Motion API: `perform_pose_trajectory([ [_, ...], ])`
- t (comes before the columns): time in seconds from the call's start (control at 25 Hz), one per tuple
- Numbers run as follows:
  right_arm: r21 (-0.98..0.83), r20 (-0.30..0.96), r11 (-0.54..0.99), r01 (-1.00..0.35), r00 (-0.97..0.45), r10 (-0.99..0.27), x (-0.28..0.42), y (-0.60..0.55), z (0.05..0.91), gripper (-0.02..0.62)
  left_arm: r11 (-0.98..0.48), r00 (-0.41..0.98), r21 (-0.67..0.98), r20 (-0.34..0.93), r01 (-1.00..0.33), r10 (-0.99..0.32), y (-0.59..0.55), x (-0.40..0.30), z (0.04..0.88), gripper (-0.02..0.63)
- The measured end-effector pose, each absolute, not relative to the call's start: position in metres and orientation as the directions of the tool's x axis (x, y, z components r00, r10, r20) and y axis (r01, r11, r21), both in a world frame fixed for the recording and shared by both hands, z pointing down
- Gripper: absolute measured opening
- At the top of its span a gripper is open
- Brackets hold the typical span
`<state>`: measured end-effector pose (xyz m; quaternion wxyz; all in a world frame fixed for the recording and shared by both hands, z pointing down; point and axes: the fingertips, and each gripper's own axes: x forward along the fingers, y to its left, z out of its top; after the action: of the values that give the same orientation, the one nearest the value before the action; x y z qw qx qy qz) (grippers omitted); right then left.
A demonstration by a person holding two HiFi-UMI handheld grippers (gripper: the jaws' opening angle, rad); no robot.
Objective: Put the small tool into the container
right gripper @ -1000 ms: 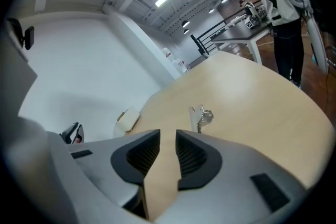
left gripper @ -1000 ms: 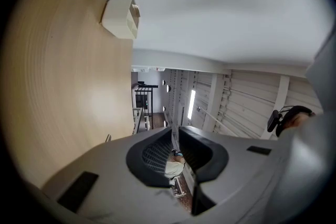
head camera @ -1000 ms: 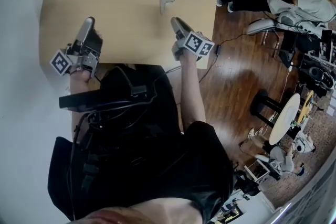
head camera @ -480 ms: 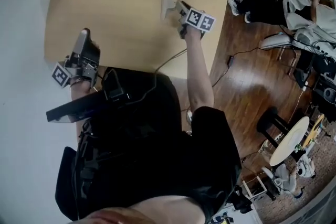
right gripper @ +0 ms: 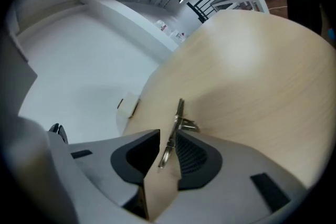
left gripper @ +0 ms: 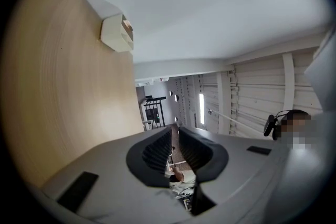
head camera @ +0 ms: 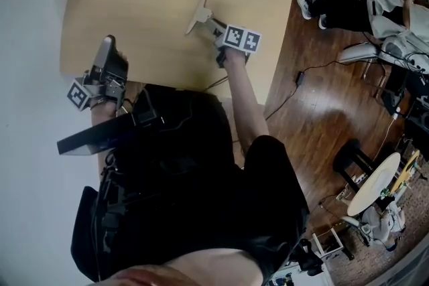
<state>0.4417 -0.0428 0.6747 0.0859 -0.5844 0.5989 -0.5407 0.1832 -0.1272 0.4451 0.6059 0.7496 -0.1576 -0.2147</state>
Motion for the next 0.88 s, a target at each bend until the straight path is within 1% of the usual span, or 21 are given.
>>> perform_pose_trajectory([
  [0.08, -0.747, 0.526, -0.294, -0.596, -0.262, -0.809, 0.463, -0.04, 0.675, 0.077, -0.205, 0.855, 0.978, -0.125, 0.022, -0.504, -0.127, 0.184, 0.449, 0.032],
  [0.16, -0.751, 0.514, -0.283, -0.596, -0.26, -0.818, 0.48, -0.045, 0.672, 0.077, -0.195, 0.846, 0.981, -0.12, 0.02, -0.519, -0.129, 0.184, 0.452, 0.032],
  [0.24, -0.753, 0.51, -0.246, -0.61, -0.305, -0.805, 0.484, -0.058, 0.671, 0.077, -0.193, 0.838, 0.981, -0.122, 0.02, -0.532, -0.13, 0.181, 0.452, 0.032],
  [0.28, -0.753, 0.515, -0.229, -0.616, -0.336, -0.789, 0.483, -0.065, 0.672, 0.092, -0.196, 0.835, 0.98, -0.126, 0.022, -0.536, -0.13, 0.179, 0.452, 0.032],
  [0.32, -0.754, 0.524, -0.216, -0.62, -0.369, -0.768, 0.481, -0.071, 0.675, 0.125, -0.199, 0.832, 0.98, -0.13, 0.024, -0.54, -0.129, 0.178, 0.451, 0.032],
  [0.48, -0.772, 0.555, -0.207, -0.601, -0.478, -0.681, 0.475, -0.087, 0.695, 0.127, -0.207, 0.817, 0.978, -0.14, 0.026, -0.56, -0.129, 0.173, 0.45, 0.032],
  [0.52, -0.785, 0.551, -0.21, -0.583, -0.503, -0.666, 0.473, -0.089, 0.7, 0.121, -0.209, 0.812, 0.978, -0.14, 0.022, -0.567, -0.129, 0.171, 0.451, 0.032],
  [0.64, -0.845, 0.497, -0.219, -0.489, -0.563, -0.66, 0.462, -0.092, 0.706, 0.039, -0.217, 0.801, 0.976, -0.14, 0.013, -0.582, -0.128, 0.166, 0.453, 0.032],
  [0.68, -0.858, 0.479, -0.221, -0.464, -0.568, -0.669, 0.461, -0.091, 0.705, 0.022, -0.221, 0.799, 0.975, -0.143, 0.013, -0.584, -0.127, 0.165, 0.452, 0.032],
  [0.88, -0.896, 0.41, -0.21, -0.392, -0.544, -0.732, 0.456, -0.084, 0.692, -0.008, -0.242, 0.787, 0.97, -0.154, 0.006, -0.598, -0.124, 0.163, 0.444, 0.032],
])
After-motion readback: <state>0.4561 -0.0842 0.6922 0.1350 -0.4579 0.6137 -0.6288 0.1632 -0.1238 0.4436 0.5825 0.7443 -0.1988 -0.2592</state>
